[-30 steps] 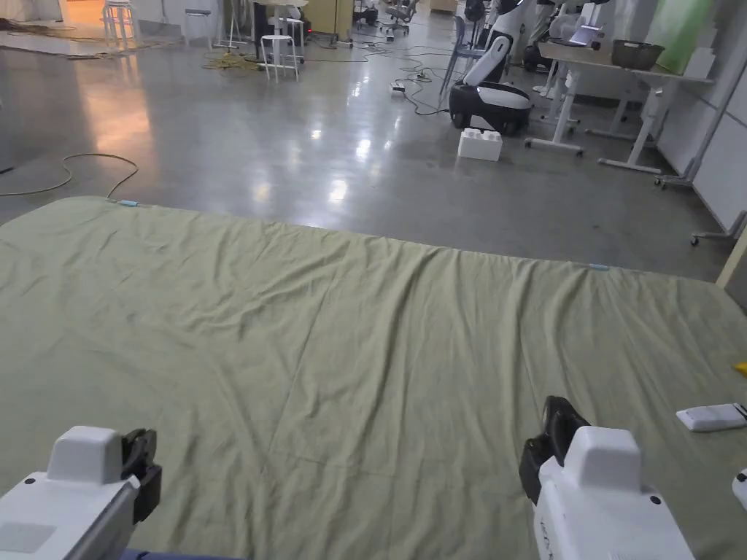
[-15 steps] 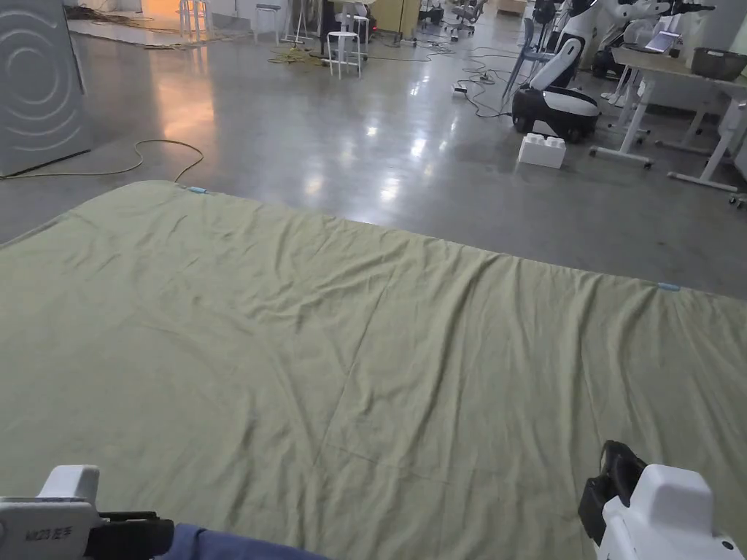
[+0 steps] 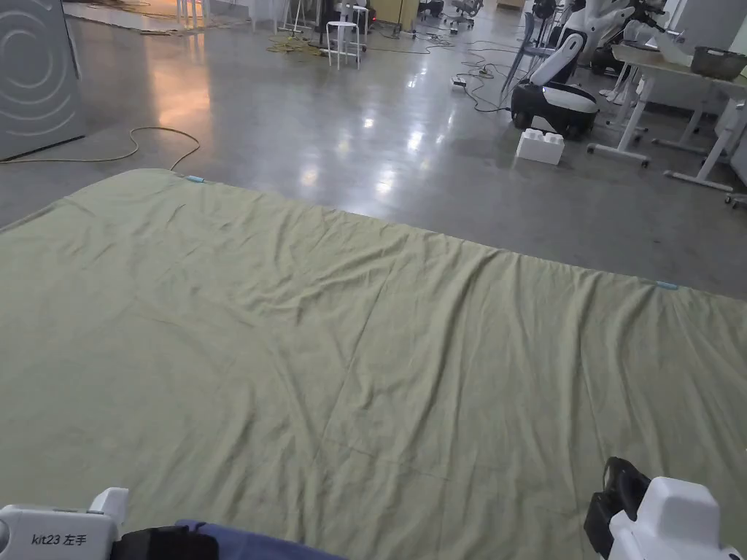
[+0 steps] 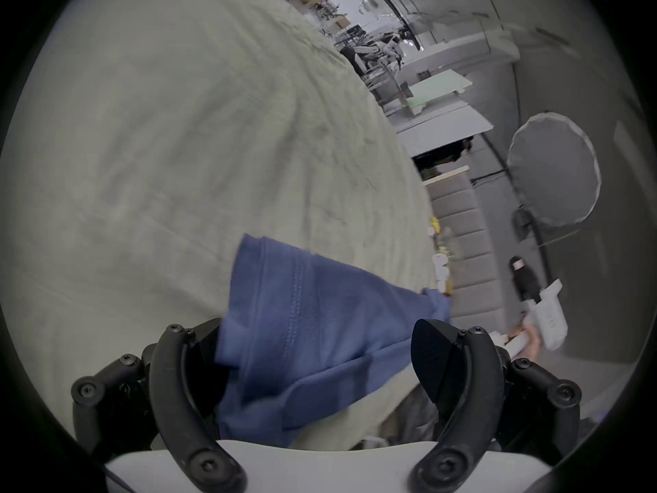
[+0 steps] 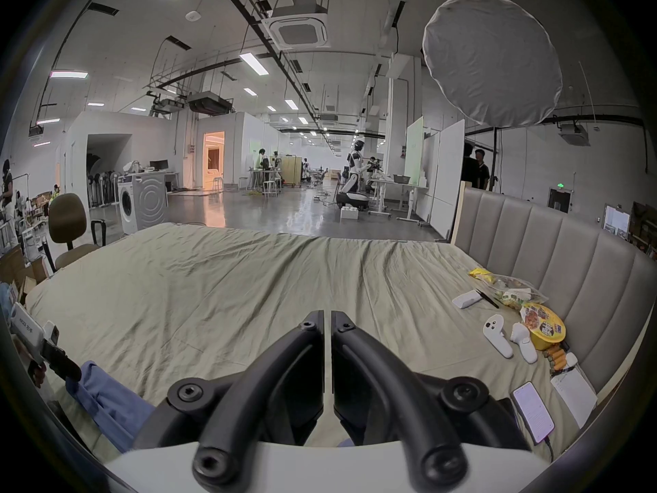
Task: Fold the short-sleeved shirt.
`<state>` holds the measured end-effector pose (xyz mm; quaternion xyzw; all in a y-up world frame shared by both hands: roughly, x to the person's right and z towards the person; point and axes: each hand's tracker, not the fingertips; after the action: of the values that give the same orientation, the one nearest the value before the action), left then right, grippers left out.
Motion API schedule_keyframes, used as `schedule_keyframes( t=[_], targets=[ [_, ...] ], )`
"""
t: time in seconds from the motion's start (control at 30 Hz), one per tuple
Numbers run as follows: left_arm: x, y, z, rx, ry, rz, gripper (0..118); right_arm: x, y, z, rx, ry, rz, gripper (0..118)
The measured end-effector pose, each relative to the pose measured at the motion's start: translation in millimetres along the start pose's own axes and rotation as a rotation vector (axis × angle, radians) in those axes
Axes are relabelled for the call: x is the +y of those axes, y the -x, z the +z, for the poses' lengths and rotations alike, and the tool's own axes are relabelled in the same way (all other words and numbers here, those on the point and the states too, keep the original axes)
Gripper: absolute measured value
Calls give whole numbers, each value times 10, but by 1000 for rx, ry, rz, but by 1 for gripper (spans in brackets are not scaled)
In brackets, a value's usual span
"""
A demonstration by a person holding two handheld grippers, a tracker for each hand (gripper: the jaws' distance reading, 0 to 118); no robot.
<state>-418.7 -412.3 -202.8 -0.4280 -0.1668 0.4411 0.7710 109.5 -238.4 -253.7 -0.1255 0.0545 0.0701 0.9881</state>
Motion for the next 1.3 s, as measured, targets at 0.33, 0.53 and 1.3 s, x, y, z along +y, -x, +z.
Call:
schedule_keyframes(
  t=[0.33, 0.53, 1.3],
  targets=[
    [-25, 82, -158, 30, 3, 68, 28, -58, -33, -16, -5, 26, -2, 4],
    [32, 51, -136, 64, -5, 47, 18, -83, -13, -8, 3, 35, 5, 4],
    [184, -922, 862, 426, -155, -163, 17, -41, 43, -105, 64, 16, -19, 4]
  ],
)
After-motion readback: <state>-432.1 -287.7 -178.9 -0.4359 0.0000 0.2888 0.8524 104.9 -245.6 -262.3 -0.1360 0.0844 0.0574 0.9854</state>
